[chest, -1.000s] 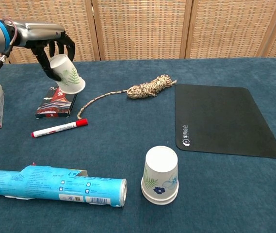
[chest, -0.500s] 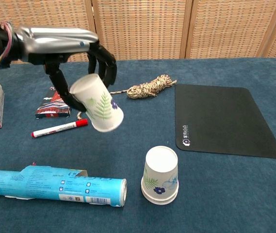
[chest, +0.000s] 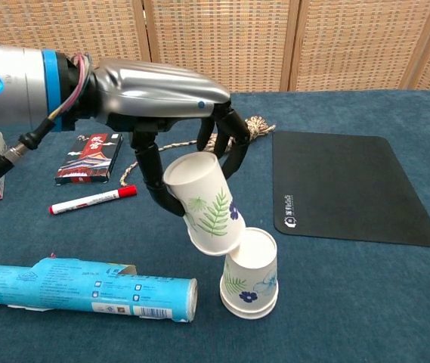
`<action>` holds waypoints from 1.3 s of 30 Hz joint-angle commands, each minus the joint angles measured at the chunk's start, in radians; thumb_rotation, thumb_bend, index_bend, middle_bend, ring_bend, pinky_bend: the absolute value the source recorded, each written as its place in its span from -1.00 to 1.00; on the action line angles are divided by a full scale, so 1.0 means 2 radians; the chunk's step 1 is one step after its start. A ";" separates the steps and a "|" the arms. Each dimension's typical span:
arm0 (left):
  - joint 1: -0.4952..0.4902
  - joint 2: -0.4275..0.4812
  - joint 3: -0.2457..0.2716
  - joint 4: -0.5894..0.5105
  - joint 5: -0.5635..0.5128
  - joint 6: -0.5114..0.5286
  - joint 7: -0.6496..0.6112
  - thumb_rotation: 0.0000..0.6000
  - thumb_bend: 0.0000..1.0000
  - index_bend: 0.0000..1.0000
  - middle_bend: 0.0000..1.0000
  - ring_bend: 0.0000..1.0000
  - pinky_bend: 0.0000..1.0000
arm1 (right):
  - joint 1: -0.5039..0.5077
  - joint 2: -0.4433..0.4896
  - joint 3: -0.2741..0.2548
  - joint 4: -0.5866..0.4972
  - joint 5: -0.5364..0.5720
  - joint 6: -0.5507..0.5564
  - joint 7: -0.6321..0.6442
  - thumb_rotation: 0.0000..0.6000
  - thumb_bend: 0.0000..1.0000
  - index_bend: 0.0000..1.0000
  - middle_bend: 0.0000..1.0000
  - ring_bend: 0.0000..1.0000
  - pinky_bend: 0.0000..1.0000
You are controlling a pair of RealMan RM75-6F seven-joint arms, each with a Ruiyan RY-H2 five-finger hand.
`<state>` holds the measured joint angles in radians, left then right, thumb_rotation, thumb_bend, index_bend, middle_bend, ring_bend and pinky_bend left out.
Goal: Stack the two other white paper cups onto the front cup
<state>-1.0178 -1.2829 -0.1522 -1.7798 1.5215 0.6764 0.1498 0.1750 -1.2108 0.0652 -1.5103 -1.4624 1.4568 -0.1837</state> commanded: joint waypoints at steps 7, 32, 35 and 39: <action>-0.023 -0.037 -0.008 -0.005 -0.045 -0.009 0.072 1.00 -0.97 0.03 -0.22 -0.25 -0.21 | -0.002 0.002 0.002 -0.001 0.000 -0.001 0.001 1.00 -1.00 -1.00 -1.00 -1.00 -1.00; 0.013 -0.017 0.021 -0.038 -0.073 0.098 0.179 1.00 -1.00 -1.00 -1.00 -1.00 -1.00 | -0.008 0.007 0.005 -0.009 -0.006 -0.001 0.003 1.00 -1.00 -1.00 -1.00 -1.00 -1.00; 0.047 0.008 0.028 -0.052 -0.092 0.137 0.174 1.00 -1.00 -1.00 -1.00 -1.00 -1.00 | -0.009 0.008 0.004 -0.010 -0.010 0.001 0.006 1.00 -1.00 -1.00 -1.00 -1.00 -1.00; 0.122 0.030 0.042 -0.044 -0.111 0.237 0.155 1.00 -1.00 -1.00 -1.00 -1.00 -1.00 | -0.010 0.009 0.003 -0.011 -0.014 0.003 0.008 1.00 -1.00 -1.00 -1.00 -1.00 -1.00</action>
<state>-0.8747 -1.2641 -0.0935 -1.8693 1.3279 1.0268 0.4907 0.1543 -1.1929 0.0707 -1.5320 -1.4894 1.4629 -0.1682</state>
